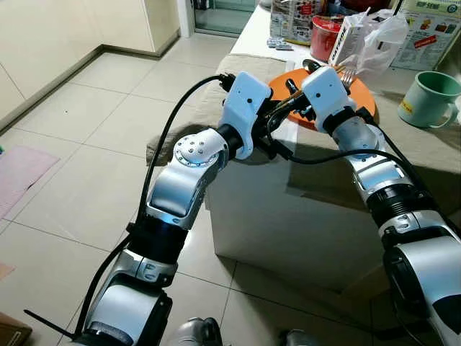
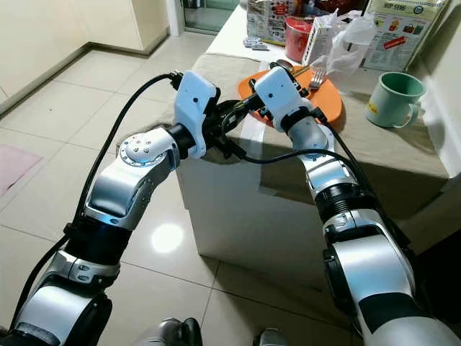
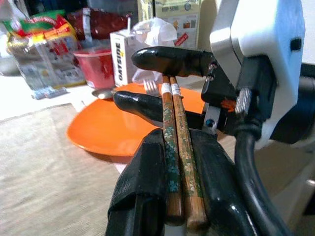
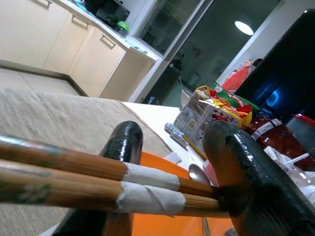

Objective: Setting the table

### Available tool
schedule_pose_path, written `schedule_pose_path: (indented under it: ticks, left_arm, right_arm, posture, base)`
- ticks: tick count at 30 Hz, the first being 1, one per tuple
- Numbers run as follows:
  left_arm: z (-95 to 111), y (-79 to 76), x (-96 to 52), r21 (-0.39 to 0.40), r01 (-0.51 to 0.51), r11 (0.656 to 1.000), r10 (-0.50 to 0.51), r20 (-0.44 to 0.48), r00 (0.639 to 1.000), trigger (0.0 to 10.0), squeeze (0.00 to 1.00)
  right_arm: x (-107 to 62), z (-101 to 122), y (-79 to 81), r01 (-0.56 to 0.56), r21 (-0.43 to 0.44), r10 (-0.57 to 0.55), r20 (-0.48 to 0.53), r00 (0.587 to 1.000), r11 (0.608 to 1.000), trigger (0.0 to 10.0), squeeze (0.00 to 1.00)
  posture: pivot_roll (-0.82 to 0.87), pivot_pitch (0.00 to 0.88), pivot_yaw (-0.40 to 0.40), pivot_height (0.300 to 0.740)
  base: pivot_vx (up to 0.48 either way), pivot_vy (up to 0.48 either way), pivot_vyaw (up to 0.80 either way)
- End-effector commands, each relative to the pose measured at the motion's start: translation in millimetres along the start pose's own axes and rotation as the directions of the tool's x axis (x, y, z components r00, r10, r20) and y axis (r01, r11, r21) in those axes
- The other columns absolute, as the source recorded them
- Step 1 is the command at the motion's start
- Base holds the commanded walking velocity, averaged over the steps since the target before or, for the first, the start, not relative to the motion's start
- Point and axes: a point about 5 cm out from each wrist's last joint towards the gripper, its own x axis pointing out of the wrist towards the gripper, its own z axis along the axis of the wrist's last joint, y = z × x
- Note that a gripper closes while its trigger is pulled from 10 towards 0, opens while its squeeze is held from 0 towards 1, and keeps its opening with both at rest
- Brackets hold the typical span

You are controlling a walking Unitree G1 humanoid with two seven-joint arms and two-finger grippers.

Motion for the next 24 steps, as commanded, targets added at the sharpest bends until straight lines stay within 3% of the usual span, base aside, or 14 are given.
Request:
schedule_pose_path:
  ticks: [1, 6, 8, 9, 10, 22, 23, 24]
  left_arm:
    - [20.3, 1.2, -2.1, -0.018, 0.023, 1.0, -0.022, 0.085, 0.996, 0.0, 0.0]
    - [18.2, 3.3, -1.6, 0.003, 0.013, 1.0, -0.013, 0.07, 0.997, 0.0, 0.0]
    - [16.2, 2.0, -1.6, 0.013, 0.013, 1.0, -0.014, 0.065, 0.998, 0.0, 0.0]
    - [15.5, 1.2, -1.6, 0.017, 0.013, 1.0, -0.014, 0.064, 0.998, 0.0, 0.0]
    - [15.1, 0.5, -1.7, 0.018, 0.015, 1.0, -0.016, 0.062, 0.998, 0.0, 0.0]
    - [14.4, -0.4, -2.2, 0.03, 0.015, 0.999, -0.016, 0.053, 0.998, 0.0, 0.0]
    - [14.2, -0.1, -2.0, 0.031, 0.011, 0.999, -0.013, 0.054, 0.998, 0.0, 0.0]
    - [14.2, -0.1, -2.0, 0.031, 0.011, 0.999, -0.013, 0.054, 0.998, 0.0, 0.0]
  right_arm:
    - [-7.4, -14.1, -4.7, 0.028, 0.047, -0.025, -0.059, 0.998, 0.999, 0.0, 0.0]
    - [-7.1, -13.9, -3.5, 0.025, 0.034, -0.023, -0.06, 0.998, 0.999, 0.0, 0.0]
    - [-5.9, -14.0, -4.1, 0.039, 0.06, -0.035, -0.071, 0.997, 0.997, 10.0, 0.0]
    - [-5.6, -13.9, -5.5, 0.055, 0.084, -0.049, -0.074, 0.996, 0.995, 10.0, 0.0]
    - [-5.6, -13.7, -6.9, 0.069, 0.103, -0.061, -0.074, 0.995, 0.992, 10.0, 1.0]
    - [-5.0, -11.6, -6.7, 0.063, 0.022, -0.061, -0.067, 0.996, 0.998, 10.0, 1.0]
    - [-4.8, -11.8, -7.4, 0.068, 0.024, -0.066, -0.071, 0.995, 0.997, 10.0, 0.0]
    - [-4.8, -11.8, -7.4, 0.068, 0.024, -0.066, -0.071, 0.995, 0.997, 10.0, 0.0]
  posture:
    - [-0.17, 0.057, 0.044, 0.74]
    - [-0.17, 0.056, 0.044, 0.74]
    - [-0.17, 0.057, 0.045, 0.74]
    - [-0.17, 0.057, 0.045, 0.74]
    - [-0.17, 0.06, 0.043, 0.74]
    - [-0.16, 0.064, 0.04, 0.74]
    - [-0.16, 0.064, 0.038, 0.74]
    - [-0.16, 0.064, 0.038, 0.74]
  base:
    - [0.0, 0.0, 0.0]
    - [0.0, 0.0, 0.0]
    - [0.0, 0.0, 0.0]
    - [0.0, 0.0, 0.0]
    - [0.0, 0.0, 0.0]
    - [0.0, 0.0, 0.0]
    - [0.0, 0.0, 0.0]
    - [0.0, 0.0, 0.0]
